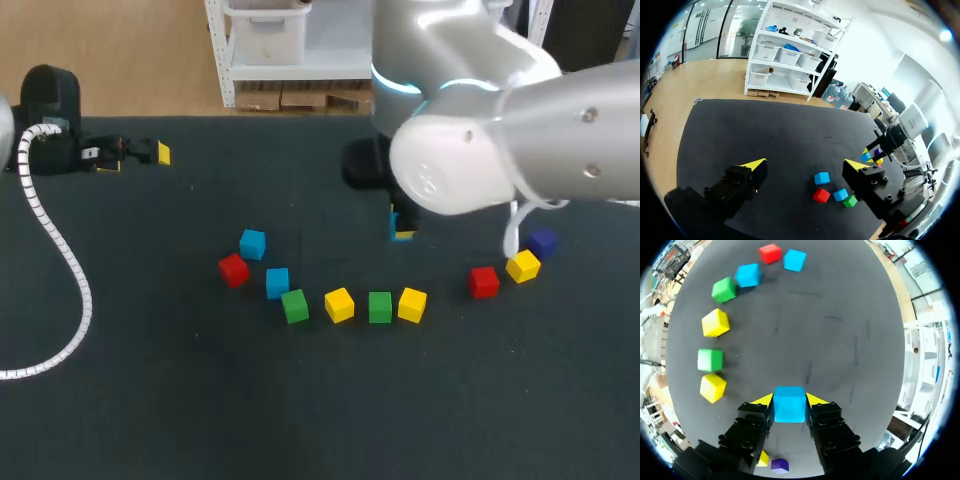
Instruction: Place the blue cubes, place green cubes on the blue cubes, place the yellow cubes on the green cubes, then place the red cubes on the yellow cubes, and place purple cube on the red cubes.
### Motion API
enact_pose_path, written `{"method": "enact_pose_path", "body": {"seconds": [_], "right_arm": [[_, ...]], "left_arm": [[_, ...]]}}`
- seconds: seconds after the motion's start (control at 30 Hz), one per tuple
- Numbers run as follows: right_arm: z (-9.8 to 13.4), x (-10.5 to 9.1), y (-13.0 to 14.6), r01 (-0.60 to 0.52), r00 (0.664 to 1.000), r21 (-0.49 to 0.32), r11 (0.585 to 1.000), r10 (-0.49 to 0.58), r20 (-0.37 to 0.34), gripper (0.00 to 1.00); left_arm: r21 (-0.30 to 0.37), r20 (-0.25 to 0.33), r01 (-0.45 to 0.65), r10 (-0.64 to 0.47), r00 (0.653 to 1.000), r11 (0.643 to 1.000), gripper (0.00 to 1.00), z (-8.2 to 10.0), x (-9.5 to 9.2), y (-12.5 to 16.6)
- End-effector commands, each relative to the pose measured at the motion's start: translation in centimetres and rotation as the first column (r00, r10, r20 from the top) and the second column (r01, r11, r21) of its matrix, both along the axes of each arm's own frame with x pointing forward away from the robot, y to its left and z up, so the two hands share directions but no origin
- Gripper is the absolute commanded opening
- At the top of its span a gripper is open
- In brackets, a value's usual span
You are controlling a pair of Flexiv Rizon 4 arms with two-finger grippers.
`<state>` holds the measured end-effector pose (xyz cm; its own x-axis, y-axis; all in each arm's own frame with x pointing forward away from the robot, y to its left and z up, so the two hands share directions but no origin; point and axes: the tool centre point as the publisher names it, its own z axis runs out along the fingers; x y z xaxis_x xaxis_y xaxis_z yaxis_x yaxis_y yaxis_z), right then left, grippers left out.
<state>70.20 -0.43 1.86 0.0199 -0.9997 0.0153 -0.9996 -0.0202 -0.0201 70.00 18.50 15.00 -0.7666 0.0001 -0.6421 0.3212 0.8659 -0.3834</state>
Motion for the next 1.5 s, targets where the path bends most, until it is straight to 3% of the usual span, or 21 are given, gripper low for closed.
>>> {"method": "enact_pose_path", "body": {"seconds": [0.03,0.6,0.77,0.8,0.9,1.0,1.03,1.23,1.5], "right_arm": [[-0.8,1.8,0.7,0.026,0.996,-0.008,1.0,-0.027,-0.09,0.0],[-2.2,2.7,1.1,0.046,0.992,-0.013,0.999,-0.047,-0.119,0.0],[-2.2,2.7,1.0,0.045,0.992,-0.013,0.999,-0.046,-0.122,0.22],[-2.2,2.7,1.0,0.045,0.991,-0.012,0.999,-0.046,-0.122,0.33],[-2.3,2.6,1.0,0.043,0.991,-0.012,0.999,-0.044,-0.123,0.5],[-2.4,2.6,1.0,0.041,0.991,-0.014,0.999,-0.043,-0.124,0.92],[-2.4,2.6,1.0,0.04,0.991,-0.015,0.999,-0.042,-0.124,1.0],[-2.4,2.5,1.1,0.036,0.992,-0.013,0.999,-0.037,-0.122,1.0],[0.6,1.9,-0.3,0.06,0.995,0.033,0.998,-0.058,-0.08,1.0]], "left_arm": [[0.0,0.0,0.0,0.0,1.0,1.0,1.0,0.0,0.0,0.0],[0.0,0.0,0.0,0.0,1.0,1.0,1.0,0.0,0.0,0.0],[0.0,0.0,0.0,0.0,1.0,1.0,1.0,0.0,0.0,0.0],[0.0,0.0,0.0,0.0,1.0,1.0,1.0,0.0,0.0,0.0],[0.0,0.0,0.0,0.0,1.0,1.0,1.0,0.0,0.0,0.0],[0.0,0.0,0.0,0.0,1.0,1.0,1.0,0.0,0.0,0.0],[0.0,0.0,0.0,0.0,1.0,1.0,1.0,0.0,0.0,0.0],[0.0,0.0,0.0,0.0,1.0,1.0,1.0,0.0,0.0,0.0],[0.0,0.0,0.0,0.0,1.0,1.0,1.0,0.0,0.0,0.0]]}}
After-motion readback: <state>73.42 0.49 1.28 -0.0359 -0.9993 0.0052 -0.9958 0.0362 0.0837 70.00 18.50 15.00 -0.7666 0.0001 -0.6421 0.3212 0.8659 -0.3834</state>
